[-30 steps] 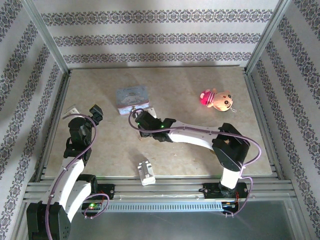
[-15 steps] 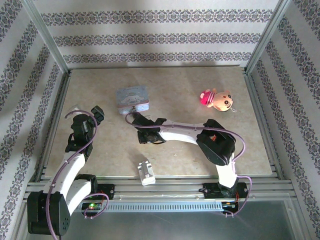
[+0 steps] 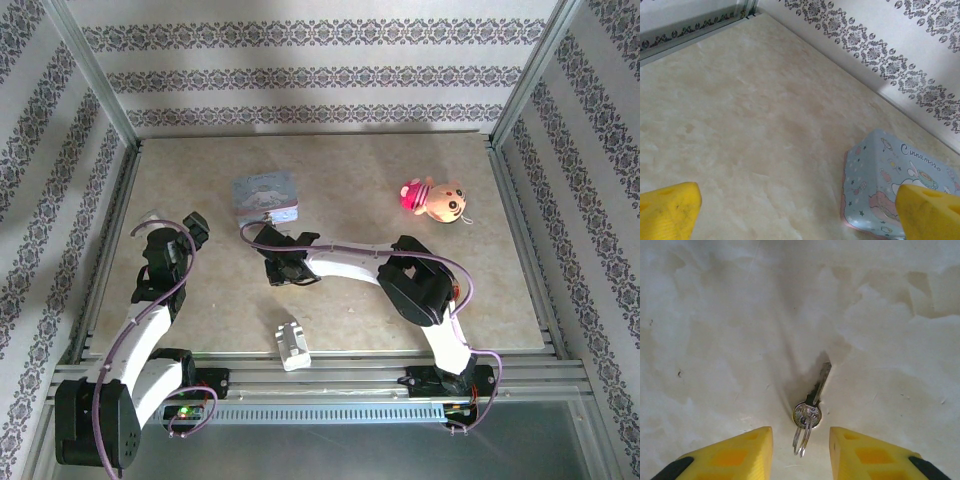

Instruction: Unlock the padlock with the key

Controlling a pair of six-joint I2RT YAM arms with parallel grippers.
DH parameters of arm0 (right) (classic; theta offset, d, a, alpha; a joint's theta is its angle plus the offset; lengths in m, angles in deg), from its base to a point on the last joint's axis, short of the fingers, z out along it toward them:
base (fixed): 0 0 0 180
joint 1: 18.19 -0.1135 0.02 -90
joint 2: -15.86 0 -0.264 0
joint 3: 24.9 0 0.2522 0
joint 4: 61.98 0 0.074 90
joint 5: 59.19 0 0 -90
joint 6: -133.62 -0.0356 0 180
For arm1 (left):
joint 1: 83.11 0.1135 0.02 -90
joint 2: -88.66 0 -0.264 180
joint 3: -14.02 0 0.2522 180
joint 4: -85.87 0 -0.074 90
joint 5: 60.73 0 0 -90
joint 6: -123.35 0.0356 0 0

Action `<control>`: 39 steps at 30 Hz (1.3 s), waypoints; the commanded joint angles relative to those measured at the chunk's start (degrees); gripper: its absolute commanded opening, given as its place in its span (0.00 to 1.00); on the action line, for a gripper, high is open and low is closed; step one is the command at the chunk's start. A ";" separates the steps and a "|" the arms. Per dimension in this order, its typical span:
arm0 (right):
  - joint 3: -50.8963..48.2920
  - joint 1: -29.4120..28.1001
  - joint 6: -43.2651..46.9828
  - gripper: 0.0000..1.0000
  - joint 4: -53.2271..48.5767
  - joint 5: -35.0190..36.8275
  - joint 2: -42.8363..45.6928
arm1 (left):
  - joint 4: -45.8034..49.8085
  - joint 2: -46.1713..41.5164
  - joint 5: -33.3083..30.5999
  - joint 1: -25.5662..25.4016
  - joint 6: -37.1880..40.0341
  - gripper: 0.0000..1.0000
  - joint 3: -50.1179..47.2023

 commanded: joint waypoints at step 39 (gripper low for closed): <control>-17.33 1.24 25.67 0.00 12.47 7.37 25.13 | -2.83 0.38 32.22 -0.42 -11.37 0.99 4.36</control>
